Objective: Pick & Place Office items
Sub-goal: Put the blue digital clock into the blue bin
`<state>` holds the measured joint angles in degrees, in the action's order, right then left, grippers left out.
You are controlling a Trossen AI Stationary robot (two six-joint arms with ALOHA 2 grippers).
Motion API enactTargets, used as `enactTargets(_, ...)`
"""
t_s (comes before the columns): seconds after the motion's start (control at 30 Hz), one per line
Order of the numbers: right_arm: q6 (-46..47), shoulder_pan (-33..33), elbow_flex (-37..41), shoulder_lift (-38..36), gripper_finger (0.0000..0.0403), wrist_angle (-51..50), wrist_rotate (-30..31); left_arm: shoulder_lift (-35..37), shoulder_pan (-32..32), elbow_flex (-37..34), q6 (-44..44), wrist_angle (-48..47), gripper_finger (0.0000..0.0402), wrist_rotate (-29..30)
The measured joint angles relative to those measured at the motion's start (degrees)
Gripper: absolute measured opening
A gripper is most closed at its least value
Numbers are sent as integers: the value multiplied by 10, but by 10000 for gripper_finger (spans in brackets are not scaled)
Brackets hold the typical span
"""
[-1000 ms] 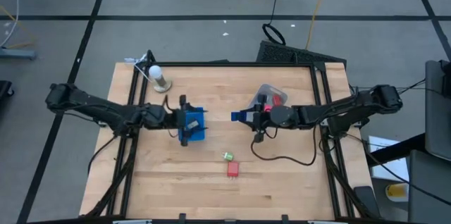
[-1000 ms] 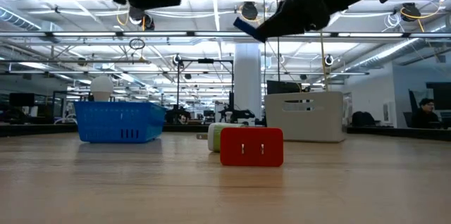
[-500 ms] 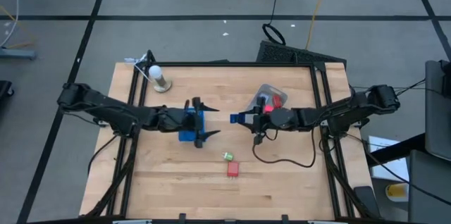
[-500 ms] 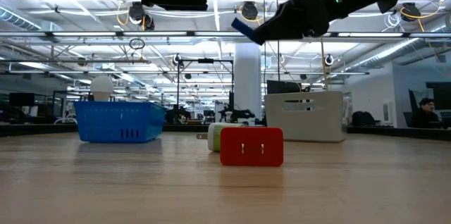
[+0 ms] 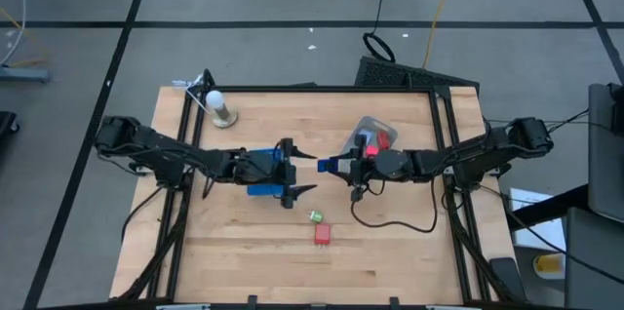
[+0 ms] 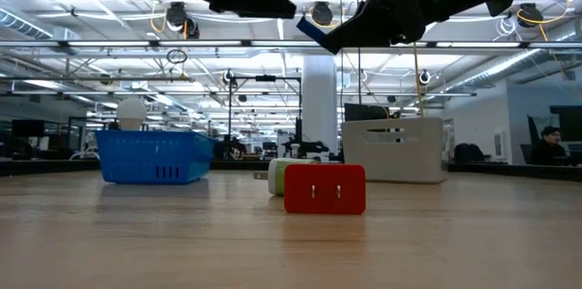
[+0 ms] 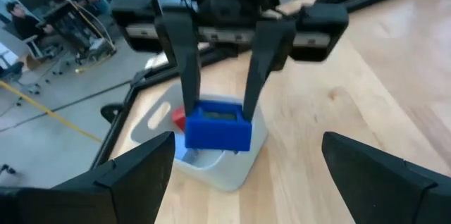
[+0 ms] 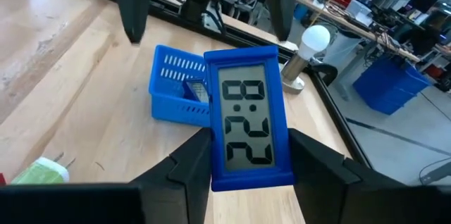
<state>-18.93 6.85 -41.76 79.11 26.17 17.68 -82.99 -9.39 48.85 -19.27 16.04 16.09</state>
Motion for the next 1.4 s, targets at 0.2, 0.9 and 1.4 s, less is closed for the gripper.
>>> enactTargets(0.2, 3, 0, 0, 0, 154, -4, 0, -31, 11, 37, -1, -22, 363, 3)
enactTargets(0.9, 3, 0, 0, 0, 156, 2, -15, -46, 37, 49, 4, -23, 215, -32)
enactTargets(1.4, 2, 0, 0, 0, 159, 2, -14, -46, 33, 49, -15, -25, 158, -34)
